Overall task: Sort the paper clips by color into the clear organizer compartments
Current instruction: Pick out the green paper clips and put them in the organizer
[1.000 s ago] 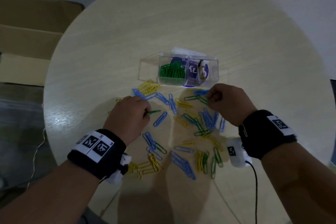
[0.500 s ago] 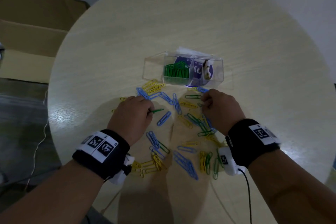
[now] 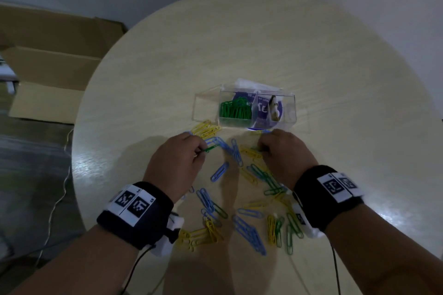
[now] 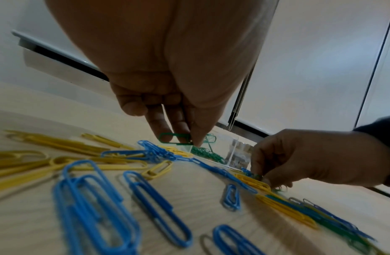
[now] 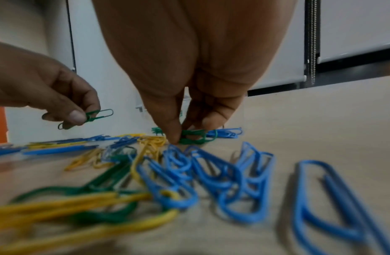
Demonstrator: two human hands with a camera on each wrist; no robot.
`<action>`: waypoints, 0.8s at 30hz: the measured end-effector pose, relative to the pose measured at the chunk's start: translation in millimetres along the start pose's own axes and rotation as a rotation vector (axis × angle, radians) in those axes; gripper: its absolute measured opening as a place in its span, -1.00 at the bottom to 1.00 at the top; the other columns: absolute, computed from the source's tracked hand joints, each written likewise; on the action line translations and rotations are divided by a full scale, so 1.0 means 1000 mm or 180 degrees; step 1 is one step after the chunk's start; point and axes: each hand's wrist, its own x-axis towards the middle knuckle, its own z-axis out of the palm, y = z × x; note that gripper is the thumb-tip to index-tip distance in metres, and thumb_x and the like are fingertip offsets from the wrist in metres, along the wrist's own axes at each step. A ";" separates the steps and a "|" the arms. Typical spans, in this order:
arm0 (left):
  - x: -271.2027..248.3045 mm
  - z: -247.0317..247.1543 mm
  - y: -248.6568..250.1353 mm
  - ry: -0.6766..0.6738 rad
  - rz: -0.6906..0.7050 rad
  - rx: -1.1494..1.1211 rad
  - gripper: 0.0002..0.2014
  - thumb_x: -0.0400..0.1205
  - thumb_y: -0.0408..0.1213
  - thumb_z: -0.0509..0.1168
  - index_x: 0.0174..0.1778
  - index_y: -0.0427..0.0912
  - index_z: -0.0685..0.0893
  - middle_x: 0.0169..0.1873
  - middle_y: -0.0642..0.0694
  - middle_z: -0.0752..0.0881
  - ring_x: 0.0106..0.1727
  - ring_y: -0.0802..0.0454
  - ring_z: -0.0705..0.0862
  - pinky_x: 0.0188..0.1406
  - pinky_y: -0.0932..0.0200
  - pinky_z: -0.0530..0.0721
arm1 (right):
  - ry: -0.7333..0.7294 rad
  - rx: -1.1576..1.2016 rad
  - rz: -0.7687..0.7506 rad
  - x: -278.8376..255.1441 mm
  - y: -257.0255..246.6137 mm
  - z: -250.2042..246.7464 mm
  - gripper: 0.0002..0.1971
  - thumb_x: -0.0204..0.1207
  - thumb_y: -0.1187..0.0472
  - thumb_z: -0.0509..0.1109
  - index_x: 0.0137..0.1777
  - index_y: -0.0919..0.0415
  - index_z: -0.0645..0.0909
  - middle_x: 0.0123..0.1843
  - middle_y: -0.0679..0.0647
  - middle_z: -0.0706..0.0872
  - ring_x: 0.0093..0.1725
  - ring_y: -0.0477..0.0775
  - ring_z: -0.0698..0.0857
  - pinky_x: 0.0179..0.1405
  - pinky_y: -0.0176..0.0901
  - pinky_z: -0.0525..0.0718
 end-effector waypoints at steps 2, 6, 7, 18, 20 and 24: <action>0.003 -0.003 0.004 0.0099 -0.0149 -0.0231 -0.94 0.59 -0.18 0.39 -0.06 0.04 0.68 -0.17 0.07 0.66 -0.15 0.04 0.65 -0.11 0.08 0.64 | 0.0013 0.0001 0.0150 -0.007 0.007 -0.003 -0.88 0.37 0.26 0.34 -0.15 0.02 0.57 -0.15 0.14 0.70 -0.09 0.30 0.64 -0.19 -0.02 0.52; 0.028 -0.015 0.020 0.0469 -0.0391 -0.0608 -0.95 0.56 -0.13 0.42 -0.09 0.06 0.73 -0.19 0.12 0.72 -0.24 0.10 0.68 -0.11 0.12 0.66 | 0.0104 0.0289 0.0385 -0.023 0.019 -0.013 -0.81 0.41 0.22 0.43 -0.02 -0.04 0.61 -0.09 0.02 0.79 -0.07 0.18 0.72 -0.13 -0.08 0.61; 0.037 -0.018 0.026 0.0547 -0.0414 -0.0636 -0.94 0.55 -0.12 0.42 -0.10 0.06 0.74 -0.20 0.13 0.74 -0.25 0.11 0.68 -0.11 0.14 0.66 | 0.0172 0.0445 0.0485 -0.025 0.020 -0.018 -0.81 0.41 0.20 0.46 -0.04 -0.08 0.61 -0.12 -0.03 0.80 -0.11 0.11 0.73 -0.13 -0.11 0.61; 0.085 -0.020 0.053 0.0575 -0.0437 -0.1017 -0.72 0.69 -0.21 0.27 0.30 -0.11 0.71 0.21 -0.05 0.76 0.16 0.05 0.72 0.25 0.24 0.59 | 0.1061 0.1643 0.0664 0.046 -0.028 -0.066 -0.88 0.33 0.17 0.58 -0.17 0.05 0.70 -0.36 -0.17 0.69 -0.35 -0.26 0.63 -0.44 -0.64 0.42; 0.070 -0.027 0.048 0.0758 -0.0418 -0.1133 -0.74 0.69 -0.20 0.26 0.27 -0.06 0.72 0.14 0.03 0.74 0.03 0.14 0.71 0.09 0.41 0.56 | 0.0897 0.1628 0.0653 0.054 -0.036 -0.063 -0.87 0.35 0.12 0.58 -0.12 0.08 0.74 -0.31 -0.11 0.72 -0.29 -0.14 0.68 -0.31 -0.57 0.54; 0.025 -0.036 0.028 0.0734 -0.0408 -0.1196 -0.81 0.71 -0.21 0.26 0.15 0.03 0.73 0.09 0.10 0.70 0.01 0.24 0.67 0.01 0.38 0.60 | 0.0868 0.1542 0.0688 0.040 -0.034 -0.060 -0.82 0.45 0.05 0.48 0.00 0.05 0.79 -0.07 -0.02 0.82 -0.07 -0.03 0.76 0.01 -0.22 0.68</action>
